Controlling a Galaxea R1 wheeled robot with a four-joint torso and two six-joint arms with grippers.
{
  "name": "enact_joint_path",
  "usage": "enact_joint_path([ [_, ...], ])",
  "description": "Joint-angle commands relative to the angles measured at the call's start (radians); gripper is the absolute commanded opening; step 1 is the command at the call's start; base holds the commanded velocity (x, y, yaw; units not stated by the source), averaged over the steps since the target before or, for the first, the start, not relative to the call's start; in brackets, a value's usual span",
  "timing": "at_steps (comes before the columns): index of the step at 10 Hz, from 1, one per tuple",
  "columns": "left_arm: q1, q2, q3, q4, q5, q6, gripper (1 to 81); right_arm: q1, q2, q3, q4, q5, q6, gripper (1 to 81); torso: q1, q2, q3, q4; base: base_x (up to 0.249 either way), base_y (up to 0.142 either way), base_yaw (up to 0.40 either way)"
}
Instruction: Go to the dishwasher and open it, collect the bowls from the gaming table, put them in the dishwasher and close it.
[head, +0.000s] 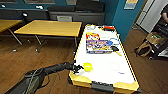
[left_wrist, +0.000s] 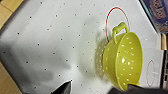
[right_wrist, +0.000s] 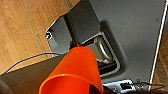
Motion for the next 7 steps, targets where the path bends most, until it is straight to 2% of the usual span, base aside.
enact_joint_path([
  [1, -0.179, 0.014, -0.007, -0.008, 0.031, -0.006, 81.1, 0.009, -0.009, 0.005, -0.023, -0.033, 0.000, 1.0, 0.000, 0.000, 0.000, 0.000, 0.000, 0.000, 0.000],
  [5, -0.179, 0.060, -0.044, 0.010, 0.032, -0.008, 81.1, 0.007, -0.007, 0.005, -0.024, -0.033, 0.000, 1.0, 0.000, 0.000, 0.000, 0.000, 0.000, 0.000, 0.000],
  [7, -0.178, 0.097, -0.082, 0.013, 0.032, -0.026, 81.1, 0.007, -0.007, 0.004, -0.024, -0.033, 0.001, 1.0, 0.000, 0.000, 0.000, 0.000, 0.000, 0.000, 0.000],
])
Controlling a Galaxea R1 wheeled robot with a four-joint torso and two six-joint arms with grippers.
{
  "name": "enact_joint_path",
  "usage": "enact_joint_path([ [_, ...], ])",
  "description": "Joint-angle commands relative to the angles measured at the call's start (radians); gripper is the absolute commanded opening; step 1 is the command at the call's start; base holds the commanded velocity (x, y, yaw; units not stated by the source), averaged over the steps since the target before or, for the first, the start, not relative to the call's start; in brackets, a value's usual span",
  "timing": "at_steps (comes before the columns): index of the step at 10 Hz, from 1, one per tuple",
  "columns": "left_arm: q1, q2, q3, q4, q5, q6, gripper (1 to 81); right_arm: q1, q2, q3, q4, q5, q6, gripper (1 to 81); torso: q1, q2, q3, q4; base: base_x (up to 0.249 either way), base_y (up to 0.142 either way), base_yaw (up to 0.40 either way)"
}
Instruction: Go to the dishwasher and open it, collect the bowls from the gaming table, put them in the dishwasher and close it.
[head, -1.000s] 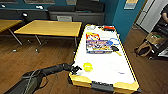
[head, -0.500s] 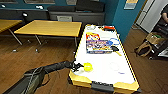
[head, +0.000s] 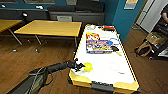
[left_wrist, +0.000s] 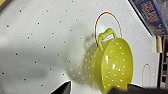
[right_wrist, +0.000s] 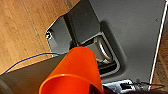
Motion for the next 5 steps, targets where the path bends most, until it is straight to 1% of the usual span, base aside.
enact_joint_path([
  [1, -0.160, 0.053, -0.048, -0.003, 0.042, -0.021, 81.1, 0.006, -0.007, 0.005, -0.024, -0.033, -0.001, 1.0, 0.000, 0.000, 0.000, 0.000, 0.000, 0.000, 0.000],
  [2, -0.160, 0.071, -0.073, -0.005, 0.040, -0.042, 81.1, 0.006, -0.007, 0.005, -0.024, -0.032, -0.001, 1.0, 0.000, 0.000, 0.000, 0.000, 0.000, 0.000, 0.000],
  [3, -0.158, 0.082, -0.084, -0.006, 0.038, -0.054, 81.1, 0.004, -0.007, 0.005, -0.024, -0.033, -0.001, 1.0, 0.000, 0.000, 0.000, 0.000, 0.000, 0.000, 0.000],
  [4, -0.156, 0.087, -0.087, -0.008, 0.028, -0.062, 81.1, 0.004, -0.007, 0.005, -0.024, -0.033, -0.001, 1.0, 0.000, 0.000, 0.000, 0.000, 0.000, 0.000, 0.000],
  [5, -0.149, 0.087, -0.085, -0.013, 0.005, -0.062, 81.1, 0.004, -0.007, 0.003, -0.024, -0.031, -0.001, 1.0, 0.000, 0.000, 0.000, 0.000, 0.000, 0.000, 0.000],
])
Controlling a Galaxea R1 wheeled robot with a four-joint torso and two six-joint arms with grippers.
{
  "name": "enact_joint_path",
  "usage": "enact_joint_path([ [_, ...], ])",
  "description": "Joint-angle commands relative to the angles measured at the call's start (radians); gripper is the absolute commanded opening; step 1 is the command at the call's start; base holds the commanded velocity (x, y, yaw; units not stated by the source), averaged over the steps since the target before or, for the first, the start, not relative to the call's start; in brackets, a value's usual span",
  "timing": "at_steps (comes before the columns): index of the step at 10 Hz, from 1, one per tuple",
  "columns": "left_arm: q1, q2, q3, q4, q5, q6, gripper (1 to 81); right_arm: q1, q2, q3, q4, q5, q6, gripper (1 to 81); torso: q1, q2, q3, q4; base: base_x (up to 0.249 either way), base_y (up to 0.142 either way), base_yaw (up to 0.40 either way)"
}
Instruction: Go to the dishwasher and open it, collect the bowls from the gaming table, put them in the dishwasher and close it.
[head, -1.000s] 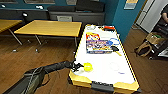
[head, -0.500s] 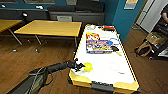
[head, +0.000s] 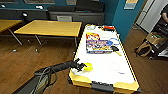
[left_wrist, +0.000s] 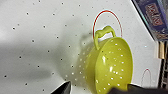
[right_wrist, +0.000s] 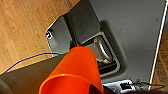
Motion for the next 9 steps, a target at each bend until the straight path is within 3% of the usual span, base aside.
enact_joint_path([
  [1, -0.151, 0.007, 0.011, -0.016, 0.009, -0.005, 81.1, 0.005, -0.007, 0.003, -0.022, -0.031, 0.000, 1.0, 0.000, 0.000, 0.000, 0.000, 0.000, 0.000, 0.000],
  [9, -0.097, 0.018, 0.016, -0.004, -0.015, 0.004, 81.1, 0.011, -0.004, 0.003, -0.022, -0.031, 0.000, 1.0, 0.000, 0.000, 0.000, 0.000, 0.000, 0.000, 0.000],
])
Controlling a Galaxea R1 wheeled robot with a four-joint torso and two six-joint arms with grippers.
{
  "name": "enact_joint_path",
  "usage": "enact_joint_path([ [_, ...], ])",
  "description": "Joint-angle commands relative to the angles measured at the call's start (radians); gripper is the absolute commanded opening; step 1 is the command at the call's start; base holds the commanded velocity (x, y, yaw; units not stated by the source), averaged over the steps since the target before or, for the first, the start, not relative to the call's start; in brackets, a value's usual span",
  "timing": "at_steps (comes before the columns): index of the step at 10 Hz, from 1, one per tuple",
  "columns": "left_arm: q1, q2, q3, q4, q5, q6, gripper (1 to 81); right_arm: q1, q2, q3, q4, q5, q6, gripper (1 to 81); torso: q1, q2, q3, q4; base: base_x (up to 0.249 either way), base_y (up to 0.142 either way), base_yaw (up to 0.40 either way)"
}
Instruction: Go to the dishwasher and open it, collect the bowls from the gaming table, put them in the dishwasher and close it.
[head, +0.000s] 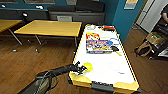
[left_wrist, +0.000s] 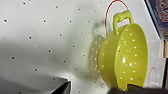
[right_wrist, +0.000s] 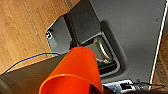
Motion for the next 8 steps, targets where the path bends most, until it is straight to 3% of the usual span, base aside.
enact_joint_path([
  [1, -0.149, 0.012, 0.020, -0.002, 0.035, 0.003, 81.1, 0.011, -0.007, 0.006, -0.022, -0.033, 0.000, 1.0, 0.000, 0.000, 0.000, 0.000, 0.000, 0.000, 0.000],
  [5, -0.118, 0.019, 0.020, 0.039, 0.035, 0.003, 81.1, 0.015, -0.007, 0.002, -0.020, -0.033, 0.001, 1.0, 0.000, 0.000, 0.000, 0.000, 0.000, 0.000, 0.000],
  [6, -0.117, 0.023, 0.020, 0.059, 0.036, 0.003, 1.0, 0.017, -0.007, 0.002, -0.020, -0.033, 0.003, 1.0, 0.000, 0.000, 0.000, 0.000, 0.000, 0.000, 0.000],
  [8, -0.117, 0.037, 0.020, 0.118, 0.038, -0.003, 1.0, 0.017, -0.007, -0.003, -0.019, -0.033, 0.007, 1.0, 0.000, 0.000, 0.000, 0.000, 0.000, 0.000, 0.000],
])
